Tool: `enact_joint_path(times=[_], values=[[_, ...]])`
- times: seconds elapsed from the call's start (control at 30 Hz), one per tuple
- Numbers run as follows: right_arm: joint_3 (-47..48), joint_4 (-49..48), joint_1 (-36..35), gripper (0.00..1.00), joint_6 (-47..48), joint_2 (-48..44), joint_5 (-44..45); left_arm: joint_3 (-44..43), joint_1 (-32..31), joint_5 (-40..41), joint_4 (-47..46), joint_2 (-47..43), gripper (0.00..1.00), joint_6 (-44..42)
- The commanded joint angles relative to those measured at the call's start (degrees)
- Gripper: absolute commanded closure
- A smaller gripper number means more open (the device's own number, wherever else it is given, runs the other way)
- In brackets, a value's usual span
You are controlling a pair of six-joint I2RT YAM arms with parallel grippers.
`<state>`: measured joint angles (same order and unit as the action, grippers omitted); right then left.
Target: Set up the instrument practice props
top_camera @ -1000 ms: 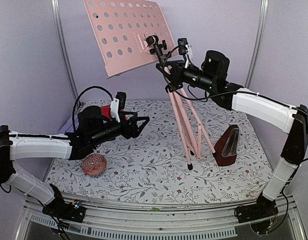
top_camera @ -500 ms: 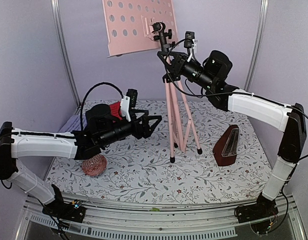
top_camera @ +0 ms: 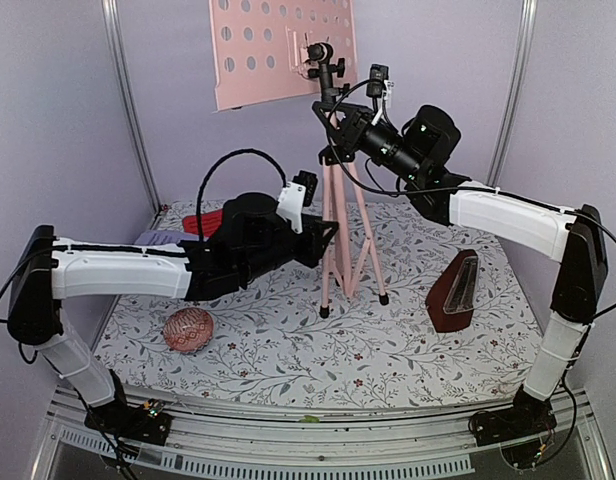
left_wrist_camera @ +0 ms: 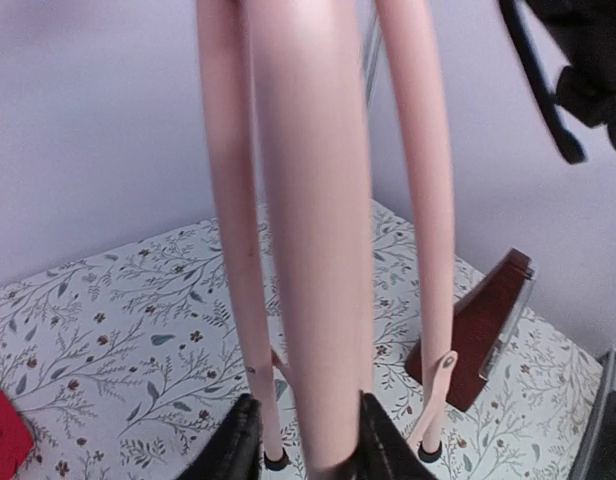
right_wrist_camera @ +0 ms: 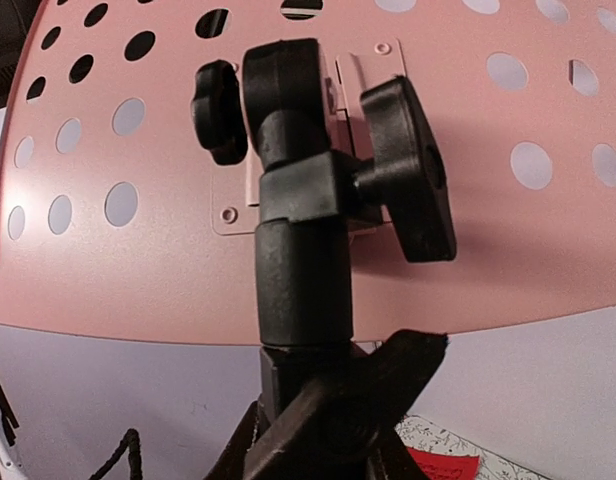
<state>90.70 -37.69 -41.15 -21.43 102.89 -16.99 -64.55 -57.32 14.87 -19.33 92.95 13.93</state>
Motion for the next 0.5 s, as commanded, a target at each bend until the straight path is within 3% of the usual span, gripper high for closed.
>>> enact_joint_path(times=[0.0, 0.07, 0.47], values=[[4.08, -17.41, -0.51, 1.0, 0.44, -4.34, 1.0, -2.41, -0.38, 10.37, 7.55, 1.5, 0.91, -2.82], [3.82, -16.55, -0.52, 1.0, 0.88, -4.72, 0.32, -1.6, -0.11, 13.22, 9.35, 1.46, 1.0, -3.71], [-0.28, -11.06, -0.51, 1.0, 4.03, -9.02, -4.8, 11.02, 2.86, 14.47, 3.03, 1.07, 1.0, -8.7]])
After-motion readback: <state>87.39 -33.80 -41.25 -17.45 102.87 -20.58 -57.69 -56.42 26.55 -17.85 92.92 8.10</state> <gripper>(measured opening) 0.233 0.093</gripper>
